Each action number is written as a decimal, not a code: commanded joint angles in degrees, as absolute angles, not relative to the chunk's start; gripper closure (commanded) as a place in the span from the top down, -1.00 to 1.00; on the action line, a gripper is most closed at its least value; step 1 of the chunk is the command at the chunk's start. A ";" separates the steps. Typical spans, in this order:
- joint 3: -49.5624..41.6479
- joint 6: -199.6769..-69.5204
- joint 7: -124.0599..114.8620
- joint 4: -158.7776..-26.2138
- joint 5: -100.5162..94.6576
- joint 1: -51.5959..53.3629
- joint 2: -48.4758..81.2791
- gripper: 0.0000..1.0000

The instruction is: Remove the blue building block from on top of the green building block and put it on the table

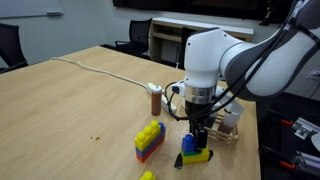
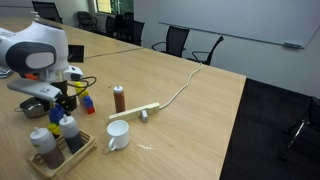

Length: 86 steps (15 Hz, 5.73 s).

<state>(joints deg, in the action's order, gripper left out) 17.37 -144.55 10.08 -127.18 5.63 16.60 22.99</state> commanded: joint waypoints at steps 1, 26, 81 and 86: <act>17.34 -145.57 8.64 -126.50 4.10 16.61 23.44 0.24; 18.20 -145.10 5.99 -127.52 -0.71 18.00 20.17 -0.79; 24.13 -150.27 3.56 -128.16 -2.69 27.75 27.98 0.77; 24.66 -151.70 3.82 -128.40 -2.31 27.22 27.26 1.00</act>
